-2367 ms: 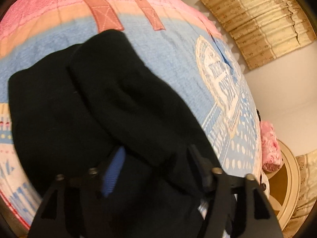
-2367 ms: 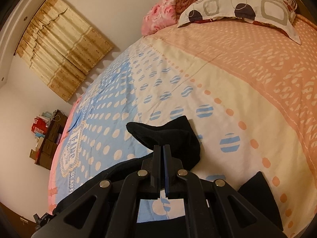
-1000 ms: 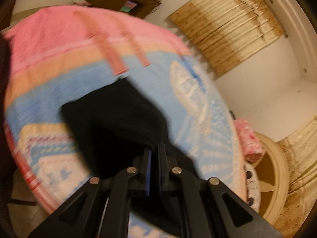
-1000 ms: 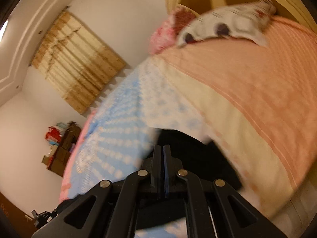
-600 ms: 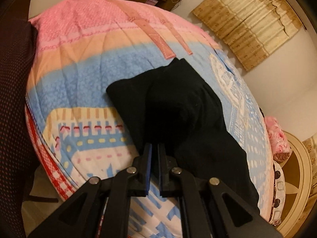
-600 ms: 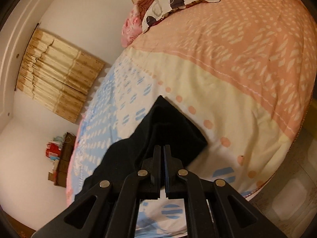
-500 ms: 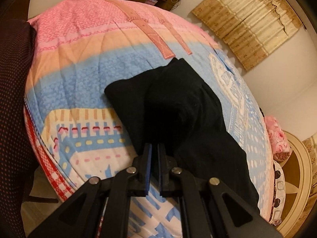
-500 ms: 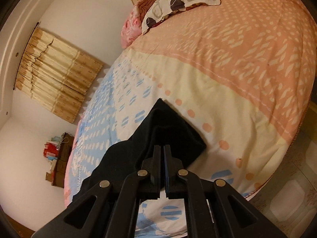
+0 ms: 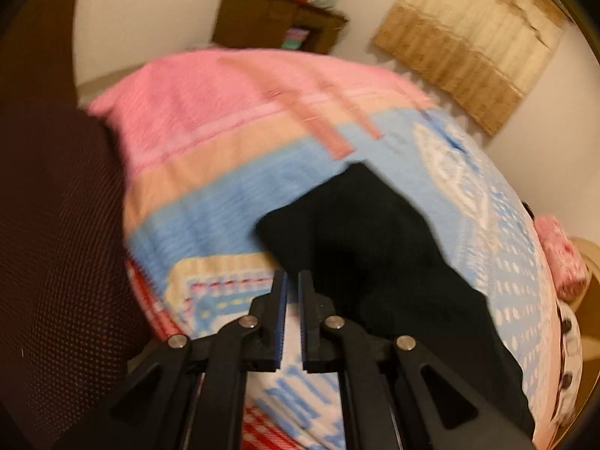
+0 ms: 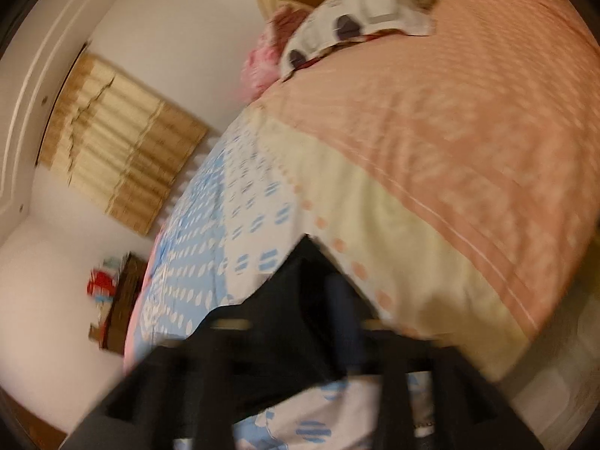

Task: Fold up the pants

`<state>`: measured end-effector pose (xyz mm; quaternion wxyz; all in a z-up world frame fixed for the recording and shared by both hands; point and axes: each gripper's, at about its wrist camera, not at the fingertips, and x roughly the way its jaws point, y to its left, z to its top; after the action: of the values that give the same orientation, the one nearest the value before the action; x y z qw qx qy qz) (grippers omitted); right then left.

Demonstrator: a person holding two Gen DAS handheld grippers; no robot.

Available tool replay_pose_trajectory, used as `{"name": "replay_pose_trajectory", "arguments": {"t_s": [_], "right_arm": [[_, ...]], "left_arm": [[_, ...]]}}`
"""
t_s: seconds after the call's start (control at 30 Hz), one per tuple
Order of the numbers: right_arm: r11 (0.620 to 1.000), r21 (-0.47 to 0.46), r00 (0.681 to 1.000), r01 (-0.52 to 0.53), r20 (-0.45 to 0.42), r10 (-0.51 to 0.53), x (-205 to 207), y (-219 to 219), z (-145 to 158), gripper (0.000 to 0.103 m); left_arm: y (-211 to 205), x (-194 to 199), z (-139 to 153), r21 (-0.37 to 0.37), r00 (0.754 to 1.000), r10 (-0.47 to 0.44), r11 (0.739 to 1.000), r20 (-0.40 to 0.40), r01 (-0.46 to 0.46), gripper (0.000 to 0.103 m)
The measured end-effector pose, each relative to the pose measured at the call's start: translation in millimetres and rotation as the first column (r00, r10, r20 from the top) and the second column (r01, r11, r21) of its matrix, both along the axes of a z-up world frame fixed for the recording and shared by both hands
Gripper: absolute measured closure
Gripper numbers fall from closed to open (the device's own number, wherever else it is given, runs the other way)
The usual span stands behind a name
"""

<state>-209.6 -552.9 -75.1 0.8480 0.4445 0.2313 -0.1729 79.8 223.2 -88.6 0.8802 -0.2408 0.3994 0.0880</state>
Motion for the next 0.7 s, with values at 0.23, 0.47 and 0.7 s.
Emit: {"name": "replay_pose_trajectory", "arguments": {"t_s": [0.23, 0.47, 0.7], "right_arm": [[0.994, -0.021, 0.993, -0.106, -0.048, 0.105, 44, -3, -4, 0.022], [0.950, -0.120, 0.925, -0.289, -0.291, 0.245, 88, 21, -25, 0.087], [0.888, -0.405, 0.976, -0.217, -0.116, 0.186, 61, 42, 38, 0.098]], "left_arm": [[-53, 16, 17, 0.040, 0.987, -0.156, 0.987, 0.038, 0.155, 0.095], [-109, 33, 9, 0.045, 0.967, -0.255, 0.966, 0.001, 0.255, 0.095], [-122, 31, 2, 0.053, 0.964, -0.265, 0.962, -0.027, 0.267, 0.095]]}}
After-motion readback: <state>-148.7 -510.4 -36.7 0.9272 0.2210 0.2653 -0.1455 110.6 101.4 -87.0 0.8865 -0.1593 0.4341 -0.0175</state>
